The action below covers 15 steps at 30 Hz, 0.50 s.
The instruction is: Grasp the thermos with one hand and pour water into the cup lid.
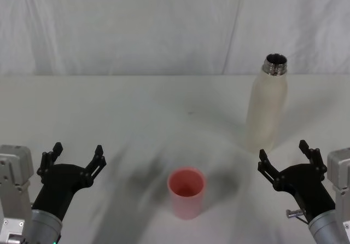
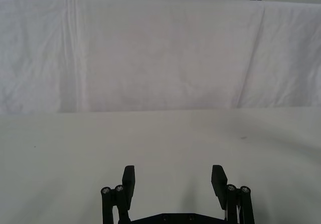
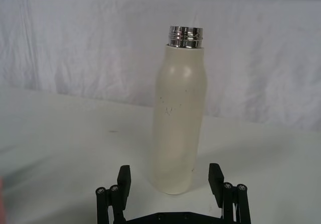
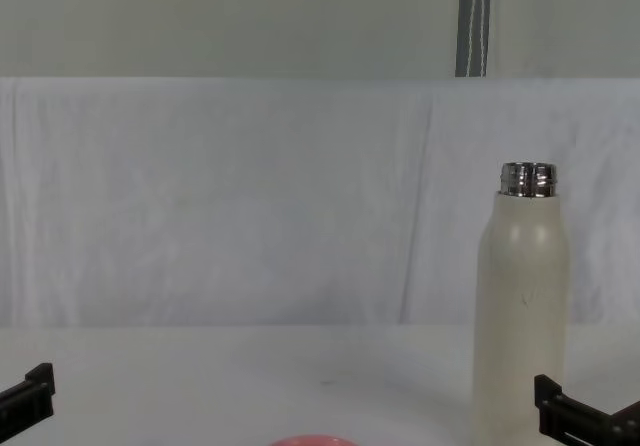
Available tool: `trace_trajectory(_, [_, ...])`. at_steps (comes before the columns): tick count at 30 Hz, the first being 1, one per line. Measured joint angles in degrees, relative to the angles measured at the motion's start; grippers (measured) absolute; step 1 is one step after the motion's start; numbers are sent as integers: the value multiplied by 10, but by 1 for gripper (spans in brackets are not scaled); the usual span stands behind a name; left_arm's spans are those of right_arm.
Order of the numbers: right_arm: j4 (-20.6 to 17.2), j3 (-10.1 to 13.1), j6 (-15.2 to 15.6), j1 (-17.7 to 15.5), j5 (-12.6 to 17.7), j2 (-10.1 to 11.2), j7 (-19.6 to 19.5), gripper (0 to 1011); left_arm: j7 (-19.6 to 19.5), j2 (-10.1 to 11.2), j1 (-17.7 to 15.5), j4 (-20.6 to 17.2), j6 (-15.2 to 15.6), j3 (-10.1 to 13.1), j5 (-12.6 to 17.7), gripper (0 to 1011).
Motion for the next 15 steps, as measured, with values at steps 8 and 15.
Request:
trace_trajectory(8, [0, 0, 0, 0, 0, 0, 0, 1000, 0, 0, 0, 0, 0, 0, 0, 1001])
trace_trajectory(15, [0, 0, 0, 0, 0, 0, 0, 1000, 0, 0, 0, 0, 0, 0, 0, 1001])
